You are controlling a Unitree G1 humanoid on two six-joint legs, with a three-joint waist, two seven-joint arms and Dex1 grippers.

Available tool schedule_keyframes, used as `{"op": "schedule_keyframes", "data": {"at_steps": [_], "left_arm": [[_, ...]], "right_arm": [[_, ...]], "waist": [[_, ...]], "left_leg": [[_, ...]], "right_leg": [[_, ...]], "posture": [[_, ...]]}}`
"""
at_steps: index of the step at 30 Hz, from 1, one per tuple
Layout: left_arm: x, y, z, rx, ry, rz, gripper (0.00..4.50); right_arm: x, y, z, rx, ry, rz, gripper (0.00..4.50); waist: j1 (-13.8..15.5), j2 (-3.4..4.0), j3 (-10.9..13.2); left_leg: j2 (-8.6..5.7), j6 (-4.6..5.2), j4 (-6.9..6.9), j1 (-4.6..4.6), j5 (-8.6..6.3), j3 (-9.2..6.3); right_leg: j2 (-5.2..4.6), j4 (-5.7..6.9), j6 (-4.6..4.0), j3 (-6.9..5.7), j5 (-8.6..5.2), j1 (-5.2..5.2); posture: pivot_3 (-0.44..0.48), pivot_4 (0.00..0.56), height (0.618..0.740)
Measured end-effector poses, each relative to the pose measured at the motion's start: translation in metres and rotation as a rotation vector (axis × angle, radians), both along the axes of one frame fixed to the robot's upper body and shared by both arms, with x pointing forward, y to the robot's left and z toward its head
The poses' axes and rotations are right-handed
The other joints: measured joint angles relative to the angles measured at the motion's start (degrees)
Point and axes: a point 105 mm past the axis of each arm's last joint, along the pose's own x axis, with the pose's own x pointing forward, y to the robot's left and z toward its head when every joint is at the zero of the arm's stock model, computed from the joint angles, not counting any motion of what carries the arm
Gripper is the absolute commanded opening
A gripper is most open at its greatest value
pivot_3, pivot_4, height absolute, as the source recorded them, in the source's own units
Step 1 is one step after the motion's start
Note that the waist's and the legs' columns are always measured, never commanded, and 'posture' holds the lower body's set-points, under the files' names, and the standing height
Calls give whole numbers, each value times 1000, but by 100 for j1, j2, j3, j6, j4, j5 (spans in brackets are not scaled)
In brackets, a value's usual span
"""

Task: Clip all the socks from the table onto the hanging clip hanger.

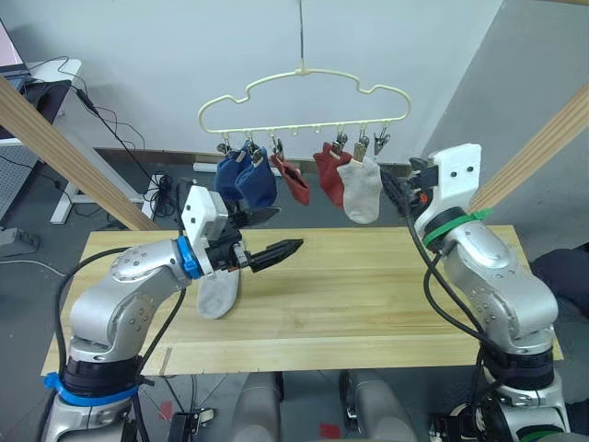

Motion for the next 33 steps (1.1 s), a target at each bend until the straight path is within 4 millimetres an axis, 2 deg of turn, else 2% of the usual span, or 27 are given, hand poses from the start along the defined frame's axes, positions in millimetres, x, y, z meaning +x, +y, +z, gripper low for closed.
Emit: {"op": "schedule_keyframes", "data": {"at_steps": [4,12,16,20,33], "left_arm": [[-1,-2,2,-4,-16,17,4500],[-17,-12,22,-53,-85,-47,4500],[-15,-11,23,-55,-88,-34,4500],[-15,-11,24,-56,-101,-29,4500],[-12,-10,23,-54,-105,-9,4500]], "right_arm": [[7,4,-5,3,-17,-62,2498],[20,6,-11,42,-28,-149,2498],[22,10,-6,64,-54,-155,1619],[23,12,0,74,-79,-159,1619],[30,20,-2,94,-61,-150,1619]], "waist": [[4,0,0],[21,0,0],[20,0,0],[27,0,0],[27,0,0]], "left_leg": [[0,0,-1,0,0,-1],[0,-1,0,0,1,-1],[0,-1,1,2,1,0],[0,-1,1,2,1,-2],[0,-2,5,6,2,-2]], "right_leg": [[0,0,0,-1,0,0],[-1,4,0,-2,0,0],[-1,10,0,-1,0,-1],[-1,12,0,-3,0,-1],[-1,27,-1,-1,0,-2]], "posture": [[82,285,740],[105,282,740],[105,281,740],[105,281,740],[115,283,740]]}}
